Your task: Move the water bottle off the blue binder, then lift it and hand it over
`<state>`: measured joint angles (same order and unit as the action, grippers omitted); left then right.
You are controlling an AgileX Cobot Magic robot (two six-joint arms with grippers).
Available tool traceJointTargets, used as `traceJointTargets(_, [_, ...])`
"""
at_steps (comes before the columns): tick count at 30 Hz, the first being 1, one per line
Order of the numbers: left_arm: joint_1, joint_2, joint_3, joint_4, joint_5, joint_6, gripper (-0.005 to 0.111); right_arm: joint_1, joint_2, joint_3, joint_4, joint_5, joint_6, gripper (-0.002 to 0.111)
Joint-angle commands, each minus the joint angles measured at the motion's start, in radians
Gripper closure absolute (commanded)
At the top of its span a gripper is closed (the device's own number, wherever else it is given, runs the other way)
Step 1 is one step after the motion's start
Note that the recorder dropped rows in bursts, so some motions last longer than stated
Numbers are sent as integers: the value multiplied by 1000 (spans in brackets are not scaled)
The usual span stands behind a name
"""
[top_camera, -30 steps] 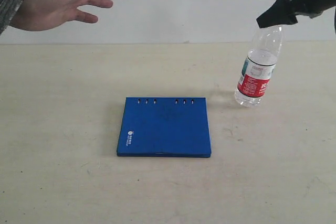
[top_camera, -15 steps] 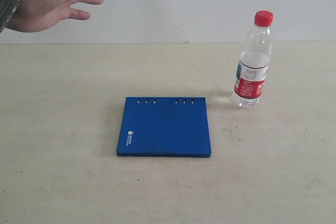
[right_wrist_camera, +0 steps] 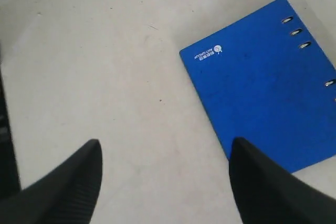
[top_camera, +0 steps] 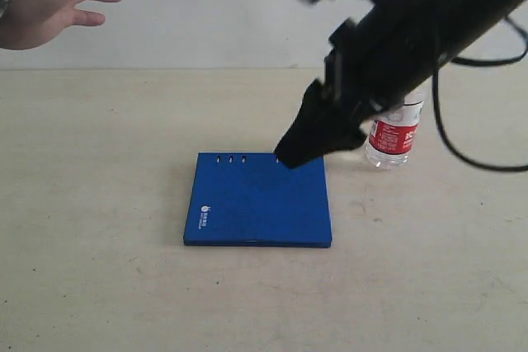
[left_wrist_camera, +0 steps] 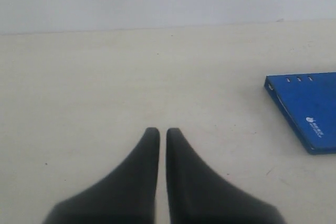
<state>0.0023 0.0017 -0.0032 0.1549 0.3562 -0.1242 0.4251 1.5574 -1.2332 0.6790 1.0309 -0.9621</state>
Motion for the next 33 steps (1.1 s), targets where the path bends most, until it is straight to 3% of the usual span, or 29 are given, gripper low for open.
traceJointTargets(1, [-3,-2,3,-115,-161,-78,102,98,15,146,4,-339,3,47])
traceJointTargets(5, [-3,-2,3,-570,-311,-278,102,152,64,230,22,-484,141,47])
traceJointTargets(7, [-3,-2,3,-647,-305,-280,102,154,86,245,25,-488,179,47])
traceJointTargets(12, [-3,-2,3,-653,-261,-280,102,154,126,245,25,-437,328,48])
traceJointTargets(15, [-3,-2,3,-653,-225,-280,102,154,143,243,25,-280,386,55])
traceJointTargets(19, [-3,-2,3,-659,-33,-217,102,154,160,243,27,-11,329,69])
traceJointTargets(22, [-3,-2,3,-697,68,-189,102,154,158,243,44,-7,267,72])
traceJointTargets(27, [-3,-2,3,-791,31,55,102,154,158,243,51,-65,146,72])
traceJointTargets(33, [-3,154,-12,-1232,10,670,102,154,158,243,179,151,92,72])
